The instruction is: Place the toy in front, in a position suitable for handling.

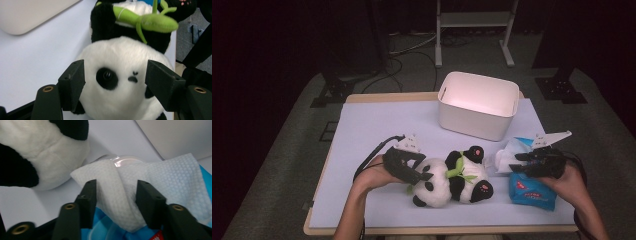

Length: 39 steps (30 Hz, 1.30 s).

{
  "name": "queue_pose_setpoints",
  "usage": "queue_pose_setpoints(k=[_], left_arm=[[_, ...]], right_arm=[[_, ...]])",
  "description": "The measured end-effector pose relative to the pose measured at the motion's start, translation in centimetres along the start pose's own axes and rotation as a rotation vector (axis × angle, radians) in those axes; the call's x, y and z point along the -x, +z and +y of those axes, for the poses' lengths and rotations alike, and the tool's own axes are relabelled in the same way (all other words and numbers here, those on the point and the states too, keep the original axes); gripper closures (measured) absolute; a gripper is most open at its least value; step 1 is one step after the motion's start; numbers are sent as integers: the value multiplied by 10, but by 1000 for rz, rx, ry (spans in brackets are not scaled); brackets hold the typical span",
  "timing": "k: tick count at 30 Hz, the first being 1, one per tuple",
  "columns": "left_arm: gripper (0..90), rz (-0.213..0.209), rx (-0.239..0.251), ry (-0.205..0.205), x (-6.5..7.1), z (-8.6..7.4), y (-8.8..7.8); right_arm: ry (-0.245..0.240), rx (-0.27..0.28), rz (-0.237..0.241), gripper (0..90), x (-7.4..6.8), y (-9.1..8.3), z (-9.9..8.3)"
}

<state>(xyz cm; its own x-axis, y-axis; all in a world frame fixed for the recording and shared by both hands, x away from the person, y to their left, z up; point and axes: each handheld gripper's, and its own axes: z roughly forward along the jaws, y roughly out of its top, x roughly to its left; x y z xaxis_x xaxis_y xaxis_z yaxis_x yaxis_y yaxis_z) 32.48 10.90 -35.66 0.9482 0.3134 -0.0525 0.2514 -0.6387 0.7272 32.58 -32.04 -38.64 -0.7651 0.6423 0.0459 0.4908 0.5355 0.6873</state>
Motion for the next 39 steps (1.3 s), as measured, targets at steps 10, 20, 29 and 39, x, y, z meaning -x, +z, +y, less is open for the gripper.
queue_pose_setpoints(k=[10,20,29,39], left_arm=[[279,-21,0,-12,-1,-16,6],[275,-22,-1,-8,0,-16,7],[271,-27,1,-7,0,-17,8],[271,-30,0,-11,0,-18,8]], right_arm=[[18,-9,19,869,4,-3,0],[46,28,58,874,6,-12,3],[63,68,83,873,8,-22,6],[71,109,123,873,7,-29,16]])
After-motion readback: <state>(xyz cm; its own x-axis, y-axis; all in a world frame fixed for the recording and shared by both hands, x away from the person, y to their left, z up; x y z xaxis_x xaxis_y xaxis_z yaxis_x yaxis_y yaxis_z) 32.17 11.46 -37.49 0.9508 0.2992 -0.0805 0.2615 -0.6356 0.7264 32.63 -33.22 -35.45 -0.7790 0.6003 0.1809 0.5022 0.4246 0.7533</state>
